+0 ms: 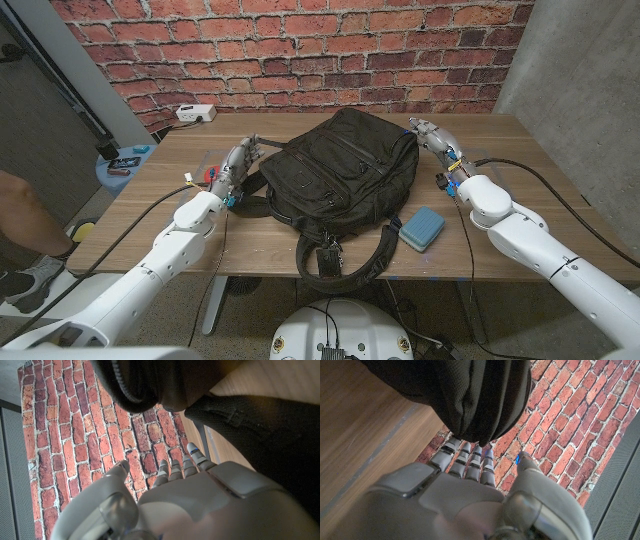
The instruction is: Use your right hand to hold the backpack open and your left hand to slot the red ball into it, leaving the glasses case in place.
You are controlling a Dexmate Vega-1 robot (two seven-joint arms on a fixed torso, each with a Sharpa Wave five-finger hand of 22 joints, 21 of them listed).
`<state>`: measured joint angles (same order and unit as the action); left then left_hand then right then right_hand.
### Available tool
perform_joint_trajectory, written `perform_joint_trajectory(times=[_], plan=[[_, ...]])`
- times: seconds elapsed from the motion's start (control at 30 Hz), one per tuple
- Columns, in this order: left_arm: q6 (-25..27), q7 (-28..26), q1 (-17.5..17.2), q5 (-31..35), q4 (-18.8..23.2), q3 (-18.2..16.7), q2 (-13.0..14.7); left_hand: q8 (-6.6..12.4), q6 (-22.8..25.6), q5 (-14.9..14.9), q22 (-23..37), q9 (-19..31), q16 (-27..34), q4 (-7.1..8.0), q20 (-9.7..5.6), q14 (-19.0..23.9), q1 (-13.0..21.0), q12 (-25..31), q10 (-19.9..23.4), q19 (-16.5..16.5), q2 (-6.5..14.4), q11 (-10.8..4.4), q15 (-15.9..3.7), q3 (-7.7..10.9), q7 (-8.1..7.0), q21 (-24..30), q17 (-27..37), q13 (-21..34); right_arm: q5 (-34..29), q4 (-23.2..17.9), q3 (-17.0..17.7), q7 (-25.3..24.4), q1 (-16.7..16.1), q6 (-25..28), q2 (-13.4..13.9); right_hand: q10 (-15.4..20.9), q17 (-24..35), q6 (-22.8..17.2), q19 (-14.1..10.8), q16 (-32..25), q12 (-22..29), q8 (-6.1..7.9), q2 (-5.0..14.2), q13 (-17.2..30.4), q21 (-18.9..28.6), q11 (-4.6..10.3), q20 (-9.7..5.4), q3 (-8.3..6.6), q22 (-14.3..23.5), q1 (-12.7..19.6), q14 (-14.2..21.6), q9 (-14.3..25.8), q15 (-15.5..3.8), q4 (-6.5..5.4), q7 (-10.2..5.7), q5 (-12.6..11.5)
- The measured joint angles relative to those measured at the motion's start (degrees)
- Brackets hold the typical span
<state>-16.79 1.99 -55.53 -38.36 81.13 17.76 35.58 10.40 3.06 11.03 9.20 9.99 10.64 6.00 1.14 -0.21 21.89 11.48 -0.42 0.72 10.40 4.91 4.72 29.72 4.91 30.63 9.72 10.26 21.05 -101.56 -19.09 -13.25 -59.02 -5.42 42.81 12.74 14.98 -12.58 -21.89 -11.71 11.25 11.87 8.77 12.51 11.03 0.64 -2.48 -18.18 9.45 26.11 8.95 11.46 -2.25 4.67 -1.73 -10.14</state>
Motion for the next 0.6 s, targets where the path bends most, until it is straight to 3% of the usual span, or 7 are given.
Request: perform_joint_trajectory(times=[0.13,0.17,0.33,0.37,0.5,0.53,0.6], plan=[[0.0,-0.18,-1.01,-0.07,0.83,-0.72,0.77,0.0,0.0,0.0,0.0,0.0,0.0,-0.09,0.0,0.0,0.0,0.0,0.0,0.0,0.0,0.0,0.0,0.09,0.0,0.0,0.0,0.0,-1.49,-0.63,0.11,-1.21,-0.37,1.15,0.32,0.0,-0.1,0.0,-0.19,0.0,0.0,0.0,0.0,0.0,0.0,0.0,-0.19,0.0,0.0,0.0,0.0,0.0,0.0,0.0,0.0,0.0],[0.04,-0.67,-1.3,-0.24,1.07,-0.94,1.01,0.0,0.0,0.0,0.0,0.0,0.0,-0.16,0.0,0.0,0.0,0.0,0.0,0.0,0.0,0.0,0.0,0.16,0.0,0.0,0.0,0.0,-1.92,-2.66,0.47,-1.55,-1.39,1.51,1.19,0.0,-0.1,0.0,-0.19,0.0,0.0,0.0,0.0,0.0,0.0,0.0,-0.19,0.0,0.0,0.0,0.0,0.0,0.0,0.0,0.0,0.0],[0.04,-0.67,-2.15,-0.24,1.82,-1.54,1.69,0.0,0.0,0.0,0.0,0.0,0.0,-0.16,0.0,0.0,0.0,0.0,0.0,0.0,0.0,0.0,0.0,0.16,0.0,-0.34,0.0,0.0,-3.66,-2.66,0.47,-2.79,-1.39,2.95,1.19,0.0,-0.1,0.0,-0.18,0.0,0.0,0.0,0.0,0.0,-0.03,0.0,-0.19,0.0,0.03,0.0,0.0,0.0,0.0,0.0,0.0,0.0],[0.13,-1.08,-2.26,-0.43,1.92,-1.63,1.75,0.0,0.0,0.0,0.0,0.0,0.0,-0.16,0.0,0.0,0.0,0.0,0.0,0.0,0.0,0.0,0.0,0.16,0.0,-0.34,0.0,0.0,-3.93,-5.25,0.95,-2.98,-2.76,3.18,2.24,0.0,-0.1,0.0,-0.18,0.0,0.0,0.0,0.0,-0.12,-0.04,0.0,-0.19,0.0,0.04,0.0,0.0,0.0,0.0,0.0,0.0,0.0],[0.13,-1.08,-2.66,-0.43,2.27,-1.91,2.07,0.0,0.0,0.0,0.0,0.0,0.0,0.0,0.02,0.0,0.0,0.0,0.0,0.02,0.0,0.0,0.0,0.32,0.0,-0.57,0.0,0.0,-5.25,-5.25,0.95,-3.77,-2.76,4.21,2.24,0.0,-0.09,0.0,-0.17,0.0,0.0,0.0,0.0,-0.3,-0.05,0.0,-0.18,-0.25,0.04,0.0,0.0,0.0,0.0,0.24,0.0,0.0],[0.14,-1.22,-2.74,-0.54,2.35,-1.99,2.11,0.0,0.0,0.0,0.0,0.0,0.0,0.0,0.21,0.0,0.0,0.0,0.0,0.21,0.0,0.0,0.0,0.32,0.0,-0.65,0.0,0.0,-5.59,-7.86,1.4,-3.96,-3.92,4.48,3.15,0.0,-0.09,0.0,-0.17,0.0,0.0,0.0,0.0,-0.3,-0.06,0.0,-0.18,-0.25,0.03,0.0,0.0,0.01,0.0,0.23,0.0,0.0],[0.14,-1.22,-2.84,-0.55,2.45,-2.07,2.17,0.0,0.0,0.0,0.0,0.0,0.0,0.0,0.31,0.0,0.0,0.0,0.0,0.31,0.0,0.0,0.0,0.32,0.0,-0.66,0.0,0.0,-6.18,-8.67,1.53,-4.26,-4.23,4.96,3.39,0.0,-0.35,-0.19,-0.17,0.0,0.0,0.0,0.0,-0.3,-0.22,0.0,-0.18,-0.15,0.01,0.0,0.0,0.01,0.0,0.33,0.19,0.0]])
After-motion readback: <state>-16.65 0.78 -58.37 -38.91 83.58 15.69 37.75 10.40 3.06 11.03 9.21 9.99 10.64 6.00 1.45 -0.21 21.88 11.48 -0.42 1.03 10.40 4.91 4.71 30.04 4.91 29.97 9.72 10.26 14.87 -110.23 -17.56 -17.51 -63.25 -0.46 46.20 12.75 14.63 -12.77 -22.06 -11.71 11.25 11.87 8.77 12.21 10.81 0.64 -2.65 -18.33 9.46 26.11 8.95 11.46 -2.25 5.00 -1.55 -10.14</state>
